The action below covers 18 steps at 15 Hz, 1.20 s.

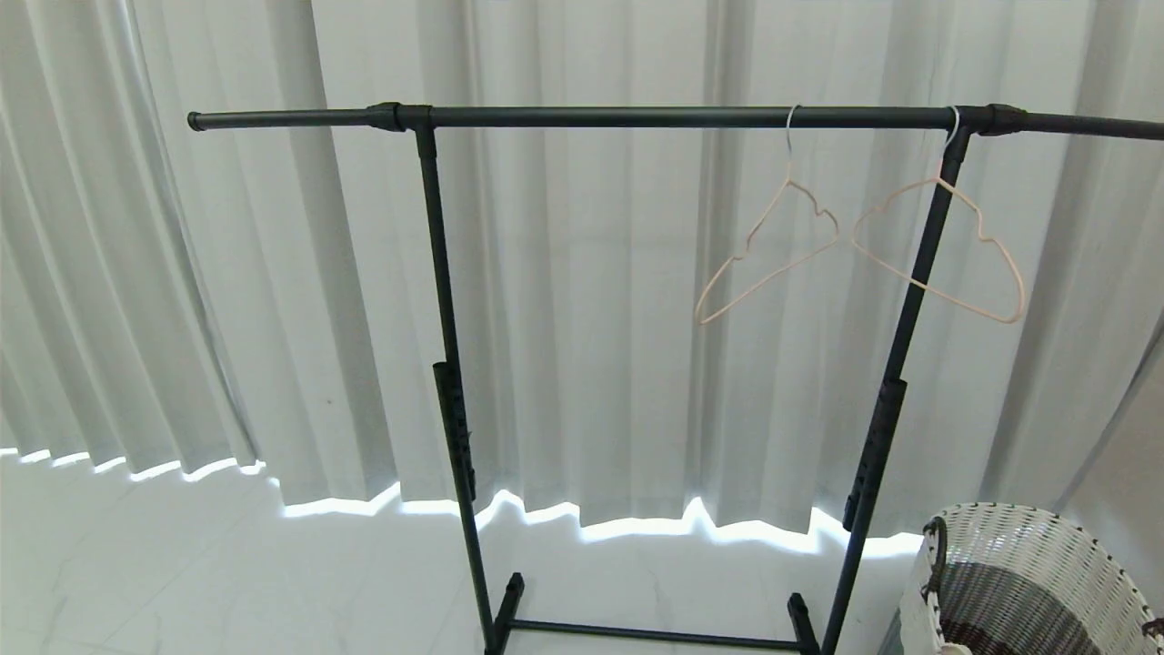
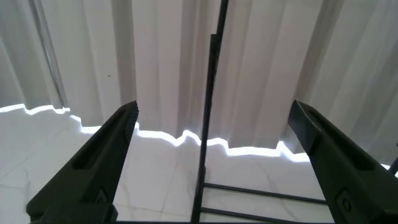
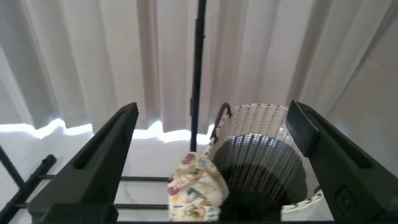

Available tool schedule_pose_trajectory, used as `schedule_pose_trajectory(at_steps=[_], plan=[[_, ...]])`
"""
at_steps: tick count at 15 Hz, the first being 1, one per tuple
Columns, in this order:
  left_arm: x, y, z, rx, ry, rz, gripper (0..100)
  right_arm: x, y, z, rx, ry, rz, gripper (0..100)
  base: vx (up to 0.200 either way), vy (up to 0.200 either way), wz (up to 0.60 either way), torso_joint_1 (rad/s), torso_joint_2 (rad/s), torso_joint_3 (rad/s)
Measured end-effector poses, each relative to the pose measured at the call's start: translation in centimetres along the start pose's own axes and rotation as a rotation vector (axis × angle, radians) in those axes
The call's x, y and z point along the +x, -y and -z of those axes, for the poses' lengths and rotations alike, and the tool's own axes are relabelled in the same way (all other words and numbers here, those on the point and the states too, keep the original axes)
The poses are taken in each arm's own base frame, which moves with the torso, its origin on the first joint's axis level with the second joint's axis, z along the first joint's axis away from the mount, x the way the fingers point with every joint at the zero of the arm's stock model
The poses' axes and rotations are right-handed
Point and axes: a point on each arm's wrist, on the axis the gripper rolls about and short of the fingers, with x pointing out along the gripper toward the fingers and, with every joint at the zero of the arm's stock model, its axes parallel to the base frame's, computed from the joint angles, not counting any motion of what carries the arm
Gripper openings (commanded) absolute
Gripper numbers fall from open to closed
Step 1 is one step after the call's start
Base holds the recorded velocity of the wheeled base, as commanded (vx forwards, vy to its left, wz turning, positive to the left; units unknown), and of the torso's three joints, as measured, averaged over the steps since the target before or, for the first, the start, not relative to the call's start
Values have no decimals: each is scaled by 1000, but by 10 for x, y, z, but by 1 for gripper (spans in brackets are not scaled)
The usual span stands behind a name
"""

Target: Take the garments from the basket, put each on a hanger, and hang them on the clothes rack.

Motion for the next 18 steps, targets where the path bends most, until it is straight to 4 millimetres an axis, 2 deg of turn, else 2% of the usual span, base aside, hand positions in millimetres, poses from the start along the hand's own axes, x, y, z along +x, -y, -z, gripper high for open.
schedule_pose_trajectory(at_steps=[4, 13, 18], plan=[[0, 0, 0, 0, -1, -1, 100, 0, 0, 0, -4, 0, 1, 100, 0, -200, 0, 4, 4, 2], [0, 0, 0, -5, 0, -1, 100, 0, 0, 0, -13, -1, 0, 100, 0, 0, 0, -1, 10, 7], [0, 0, 0, -6, -2, -2, 100, 0, 0, 0, -20, -4, -1, 100, 0, 0, 0, -90, 314, 201]])
